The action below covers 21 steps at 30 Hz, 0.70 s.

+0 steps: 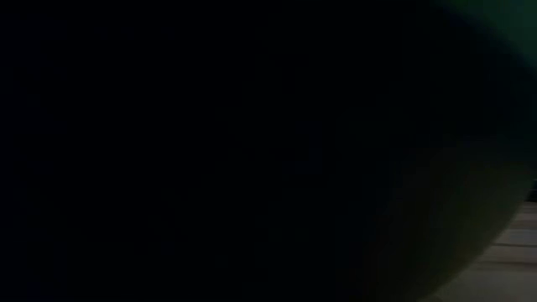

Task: Sort dishes
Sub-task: Put the light green plate in the dish rack

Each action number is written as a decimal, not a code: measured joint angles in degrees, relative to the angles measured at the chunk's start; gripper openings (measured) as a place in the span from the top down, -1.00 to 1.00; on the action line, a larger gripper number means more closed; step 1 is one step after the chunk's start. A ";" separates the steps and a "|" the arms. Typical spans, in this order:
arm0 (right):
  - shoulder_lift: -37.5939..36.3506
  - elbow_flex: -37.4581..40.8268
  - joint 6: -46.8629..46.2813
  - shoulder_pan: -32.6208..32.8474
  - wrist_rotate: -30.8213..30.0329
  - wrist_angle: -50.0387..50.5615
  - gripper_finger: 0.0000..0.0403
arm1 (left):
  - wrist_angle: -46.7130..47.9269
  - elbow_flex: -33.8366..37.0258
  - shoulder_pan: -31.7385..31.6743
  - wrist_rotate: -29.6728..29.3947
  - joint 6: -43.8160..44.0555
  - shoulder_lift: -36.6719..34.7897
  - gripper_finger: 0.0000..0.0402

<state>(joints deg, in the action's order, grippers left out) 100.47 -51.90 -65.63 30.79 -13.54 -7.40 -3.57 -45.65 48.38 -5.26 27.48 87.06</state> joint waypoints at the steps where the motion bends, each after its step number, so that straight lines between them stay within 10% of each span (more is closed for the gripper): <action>1: 0.28 0.00 -0.63 0.00 -0.27 -0.02 0.28 | -0.03 -0.62 -0.02 -0.19 -2.24 0.86 0.18; 21: 0.70 -0.02 -2.29 -0.07 -3.98 -0.61 0.28 | 0.78 -10.41 0.02 0.40 -27.44 15.37 0.18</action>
<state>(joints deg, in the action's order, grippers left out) 101.17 -51.92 -67.92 30.72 -17.52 -8.01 -2.79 -56.06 48.40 -4.86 0.04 102.42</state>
